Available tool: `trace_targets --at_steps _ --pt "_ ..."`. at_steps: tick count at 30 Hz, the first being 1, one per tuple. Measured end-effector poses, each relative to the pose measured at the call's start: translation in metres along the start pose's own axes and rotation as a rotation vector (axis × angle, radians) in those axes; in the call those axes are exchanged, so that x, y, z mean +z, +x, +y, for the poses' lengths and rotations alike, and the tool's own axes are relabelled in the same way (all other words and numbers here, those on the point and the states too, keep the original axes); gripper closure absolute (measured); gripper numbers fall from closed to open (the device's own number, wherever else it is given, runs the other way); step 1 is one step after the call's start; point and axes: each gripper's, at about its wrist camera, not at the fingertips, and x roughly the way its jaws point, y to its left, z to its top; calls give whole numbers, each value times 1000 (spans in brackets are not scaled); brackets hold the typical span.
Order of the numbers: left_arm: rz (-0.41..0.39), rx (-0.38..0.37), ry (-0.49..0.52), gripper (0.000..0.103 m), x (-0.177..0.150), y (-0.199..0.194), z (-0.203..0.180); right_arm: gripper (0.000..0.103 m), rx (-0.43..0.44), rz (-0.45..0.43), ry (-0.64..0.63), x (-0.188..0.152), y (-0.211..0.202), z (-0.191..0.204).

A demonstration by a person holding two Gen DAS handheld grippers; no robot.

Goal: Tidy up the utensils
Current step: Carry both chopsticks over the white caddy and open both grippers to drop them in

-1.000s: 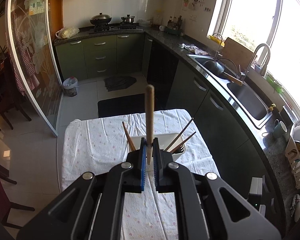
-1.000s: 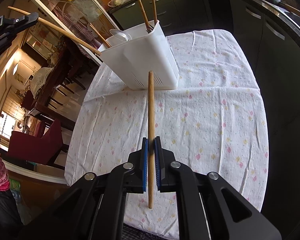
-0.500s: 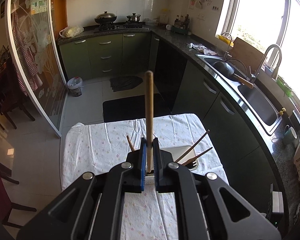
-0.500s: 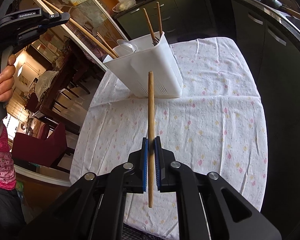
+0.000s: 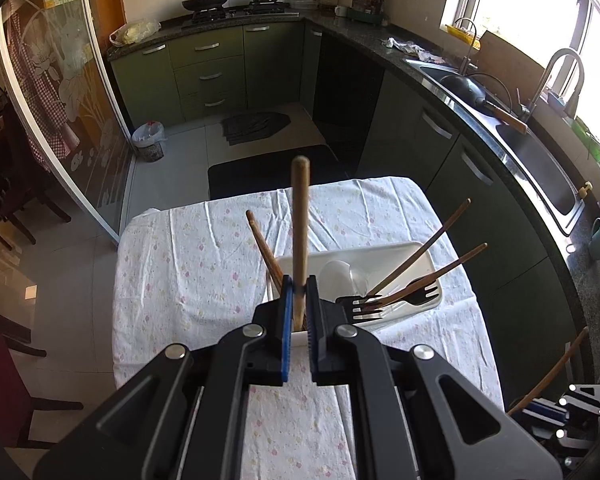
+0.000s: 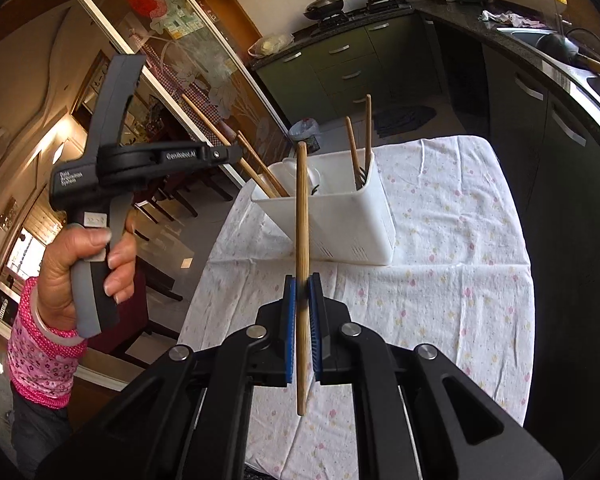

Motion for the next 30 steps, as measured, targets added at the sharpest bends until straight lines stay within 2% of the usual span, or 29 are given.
trace_targets --at_steps 7,10,16,19,22,25,30 --pt "50 -10 14 96 -12 18 3 96 -23 -147 -29 52 -20 26" --pt "57 -20 18 93 -16 20 4 96 -46 -207 -34 72 -21 34" --pt "21 -59 -1 88 -19 6 13 96 -118 -341 -39 111 -25 46" --pt "-13 -81 0 82 -23 -10 18 96 -171 -394 -47 126 -24 47" --pt "-28 -124 -6 80 -31 -25 23 96 -213 -417 -62 137 -13 44" --pt "-60 -144 2 80 -43 -42 27 96 -247 -404 -68 141 7 37" --pt "-122 -156 32 80 -69 -64 30 96 -264 -352 -74 124 50 22"
